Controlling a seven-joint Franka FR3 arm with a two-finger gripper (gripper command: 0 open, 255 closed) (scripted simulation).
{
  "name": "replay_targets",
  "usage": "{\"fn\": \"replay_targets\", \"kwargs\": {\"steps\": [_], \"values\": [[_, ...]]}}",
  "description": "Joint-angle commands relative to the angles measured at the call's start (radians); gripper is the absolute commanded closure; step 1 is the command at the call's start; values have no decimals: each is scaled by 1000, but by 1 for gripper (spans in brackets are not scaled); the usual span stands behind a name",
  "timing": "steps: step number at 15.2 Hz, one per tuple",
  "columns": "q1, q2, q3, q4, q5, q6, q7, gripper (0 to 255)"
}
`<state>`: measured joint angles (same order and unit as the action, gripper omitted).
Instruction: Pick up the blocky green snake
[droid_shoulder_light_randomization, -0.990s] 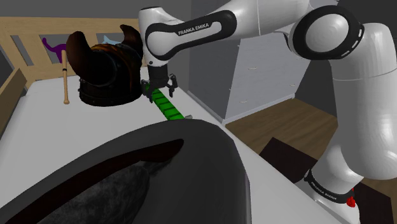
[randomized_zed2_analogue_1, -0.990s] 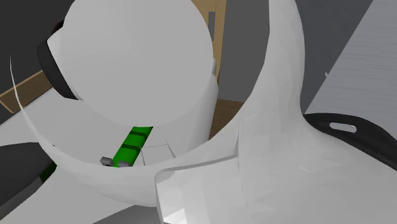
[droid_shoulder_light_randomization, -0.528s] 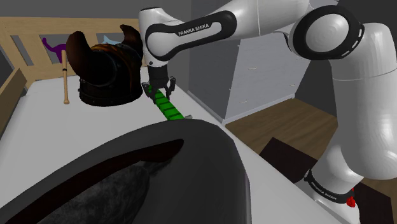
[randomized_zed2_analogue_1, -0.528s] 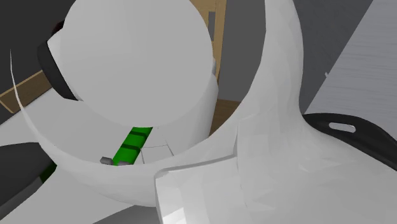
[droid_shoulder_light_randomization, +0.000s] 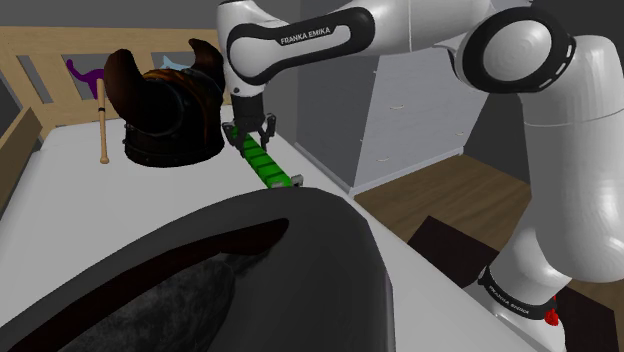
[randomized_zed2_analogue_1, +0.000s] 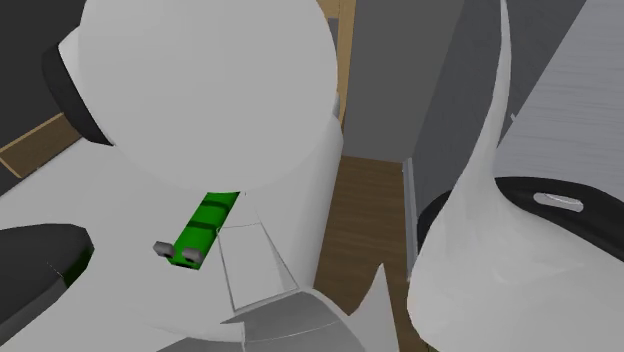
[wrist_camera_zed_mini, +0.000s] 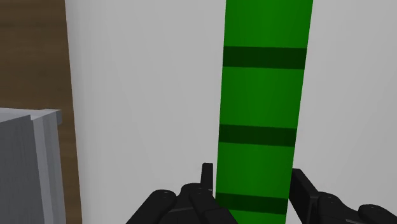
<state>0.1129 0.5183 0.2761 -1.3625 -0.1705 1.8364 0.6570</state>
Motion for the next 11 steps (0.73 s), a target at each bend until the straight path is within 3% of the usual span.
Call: {"fn": "replay_targets", "kwargs": {"steps": [1, 11], "values": [[2, -1, 1, 26, 1, -26, -2, 255], [12, -2, 3, 149, 4, -149, -10, 255]]}}
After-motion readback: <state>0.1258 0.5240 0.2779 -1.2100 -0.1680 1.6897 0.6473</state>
